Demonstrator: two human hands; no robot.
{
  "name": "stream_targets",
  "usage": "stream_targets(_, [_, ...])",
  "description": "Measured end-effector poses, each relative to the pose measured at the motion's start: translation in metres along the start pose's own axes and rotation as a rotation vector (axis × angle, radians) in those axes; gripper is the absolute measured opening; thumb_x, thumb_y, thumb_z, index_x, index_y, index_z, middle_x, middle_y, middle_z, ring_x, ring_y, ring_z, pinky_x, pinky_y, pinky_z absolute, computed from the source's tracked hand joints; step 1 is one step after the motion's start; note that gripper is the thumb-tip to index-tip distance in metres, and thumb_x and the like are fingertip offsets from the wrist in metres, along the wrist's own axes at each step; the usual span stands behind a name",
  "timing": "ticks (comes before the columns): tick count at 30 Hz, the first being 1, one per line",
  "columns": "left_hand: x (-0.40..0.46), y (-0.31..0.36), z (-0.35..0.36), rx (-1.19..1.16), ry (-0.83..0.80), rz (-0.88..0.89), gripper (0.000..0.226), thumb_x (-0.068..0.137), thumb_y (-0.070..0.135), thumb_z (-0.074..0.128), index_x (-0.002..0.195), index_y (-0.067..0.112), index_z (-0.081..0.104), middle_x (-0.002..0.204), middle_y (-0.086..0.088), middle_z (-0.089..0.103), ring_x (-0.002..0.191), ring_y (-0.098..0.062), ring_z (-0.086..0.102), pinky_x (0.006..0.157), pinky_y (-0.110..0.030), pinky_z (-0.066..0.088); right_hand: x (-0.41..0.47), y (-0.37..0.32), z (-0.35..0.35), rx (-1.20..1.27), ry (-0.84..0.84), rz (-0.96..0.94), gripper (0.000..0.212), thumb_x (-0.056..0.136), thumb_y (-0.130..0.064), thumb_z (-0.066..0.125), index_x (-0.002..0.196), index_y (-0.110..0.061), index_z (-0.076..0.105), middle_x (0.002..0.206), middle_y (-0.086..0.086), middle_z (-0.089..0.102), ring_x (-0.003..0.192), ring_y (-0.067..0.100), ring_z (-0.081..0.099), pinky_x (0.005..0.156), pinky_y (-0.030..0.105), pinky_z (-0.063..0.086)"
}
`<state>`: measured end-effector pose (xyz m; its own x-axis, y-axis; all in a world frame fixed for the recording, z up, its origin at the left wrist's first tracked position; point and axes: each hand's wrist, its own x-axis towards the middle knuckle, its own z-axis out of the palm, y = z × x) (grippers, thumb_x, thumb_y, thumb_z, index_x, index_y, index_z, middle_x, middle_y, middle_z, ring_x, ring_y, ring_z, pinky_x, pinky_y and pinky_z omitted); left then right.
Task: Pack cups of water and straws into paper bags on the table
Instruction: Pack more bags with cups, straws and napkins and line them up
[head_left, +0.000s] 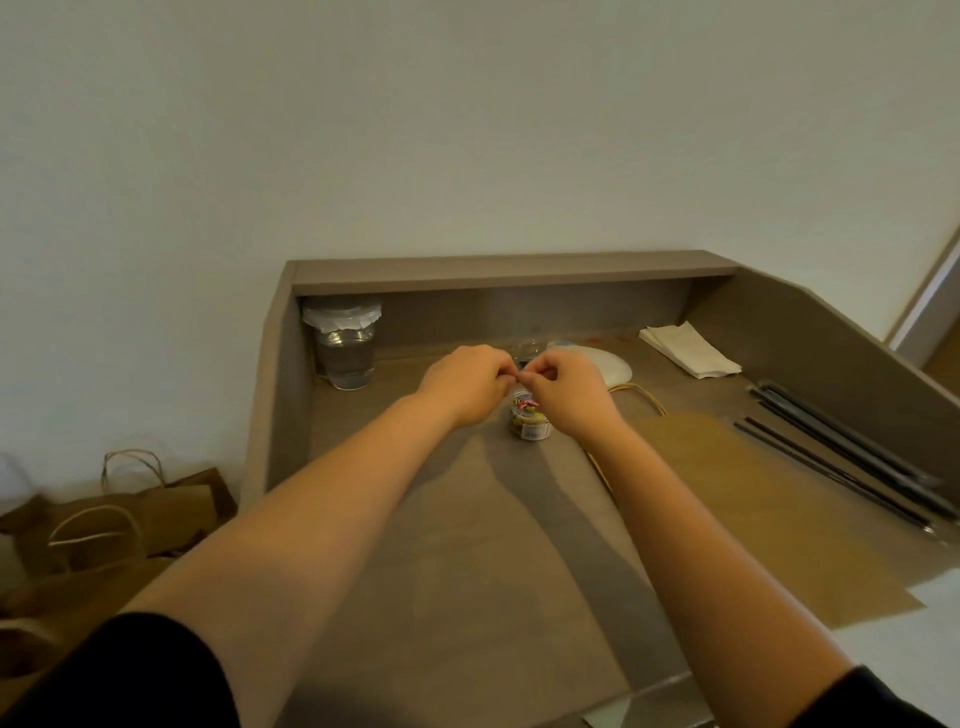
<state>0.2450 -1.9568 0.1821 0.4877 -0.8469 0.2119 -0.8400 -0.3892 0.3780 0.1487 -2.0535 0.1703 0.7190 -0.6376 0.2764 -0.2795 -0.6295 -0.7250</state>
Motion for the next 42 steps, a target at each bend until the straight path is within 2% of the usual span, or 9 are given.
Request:
stream_targets(8, [-0.147,-0.007,-0.055,-0.028,0.181,0.064,0.019,0.094,0.026,0.050,0.097,0.020,0.068,0.099,-0.002,0.067,0.092,-0.024,0.059,0.074,-0.034,0.044,-0.121,-0.084,0.022,0.120,0.059,-0.076,0.015,0.090,-0.018,0.059,0.076,-0.022,0.057,0.072,-0.005,0.056,0.070,0.013,0.053,0.070,0.037,0.048])
stream_targets(14, [-0.291,-0.052,-0.081,-0.184,0.248,0.053,0.017,0.092,0.023,0.055,0.099,0.017,0.069,0.083,0.006,0.062,0.077,-0.012,0.056,0.067,-0.022,0.043,-0.237,-0.148,0.082,0.175,0.003,-0.159,0.012,0.091,-0.023,0.056,0.080,-0.028,0.056,0.077,-0.008,0.059,0.071,0.006,0.057,0.060,0.020,0.045])
stream_targets(18, [-0.370,-0.096,-0.070,-0.174,0.196,-0.064,0.019,0.093,0.027,0.056,0.103,0.018,0.068,0.096,0.003,0.067,0.087,-0.011,0.059,0.077,-0.026,0.046,-0.297,-0.162,0.135,0.164,-0.163,-0.162,0.017,0.093,-0.019,0.054,0.077,-0.025,0.051,0.072,-0.007,0.054,0.064,0.004,0.051,0.055,0.016,0.036])
stream_targets(24, [-0.460,-0.188,-0.022,-0.274,0.287,-0.440,0.026,0.095,0.022,0.052,0.120,0.019,0.060,0.107,0.008,0.060,0.097,-0.004,0.054,0.077,-0.012,0.040,-0.355,-0.129,0.218,0.090,-0.516,0.019,0.026,0.095,-0.015,0.051,0.071,-0.025,0.050,0.078,-0.009,0.049,0.066,0.000,0.050,0.055,0.002,0.038])
stream_targets(26, [-0.480,-0.221,-0.006,-0.293,0.302,-0.608,0.033,0.094,0.015,0.053,0.127,0.018,0.054,0.120,0.003,0.058,0.110,-0.011,0.054,0.087,-0.017,0.041,-0.362,-0.110,0.244,0.007,-0.745,0.056,0.024,0.093,-0.009,0.052,0.071,-0.016,0.057,0.081,0.000,0.055,0.074,0.008,0.055,0.067,0.014,0.045])
stream_targets(30, [-0.493,-0.270,0.023,-0.283,0.099,-0.904,0.062,0.090,0.004,0.054,0.146,0.015,0.029,0.144,-0.007,0.038,0.131,-0.025,0.039,0.105,-0.035,0.039,-0.365,-0.088,0.285,-0.132,-1.036,0.051,0.019,0.091,-0.015,0.057,0.074,-0.022,0.060,0.118,0.007,0.051,0.109,0.023,0.053,0.092,0.031,0.045])
stream_targets(33, [-0.486,-0.289,0.033,-0.240,-0.079,-0.893,0.081,0.085,0.003,0.062,0.150,0.017,0.015,0.153,-0.008,0.023,0.140,-0.029,0.024,0.111,-0.042,0.032,-0.361,-0.082,0.314,-0.224,-1.104,-0.010,0.019,0.092,-0.021,0.056,0.075,-0.029,0.055,0.138,0.004,0.035,0.127,0.027,0.040,0.101,0.035,0.039])
stream_targets(38, [-0.462,-0.308,0.035,-0.011,-0.246,-0.809,0.099,0.078,0.029,0.072,0.150,0.020,0.005,0.157,-0.003,0.010,0.144,-0.029,0.005,0.114,-0.053,0.013,-0.335,-0.077,0.342,-0.229,-1.001,-0.092,0.013,0.096,-0.021,0.050,0.084,-0.020,0.056,0.131,0.003,0.039,0.100,0.018,0.052,0.090,0.026,0.042])
stream_targets(42, [-0.448,-0.322,0.039,0.155,-0.253,-0.732,0.098,0.074,0.040,0.074,0.149,0.021,0.014,0.149,-0.008,0.022,0.140,-0.032,0.012,0.113,-0.056,0.008,-0.315,-0.078,0.352,-0.237,-0.978,-0.102,0.011,0.097,-0.018,0.048,0.090,-0.016,0.056,0.108,0.006,0.057,0.090,0.016,0.055,0.083,0.024,0.047])
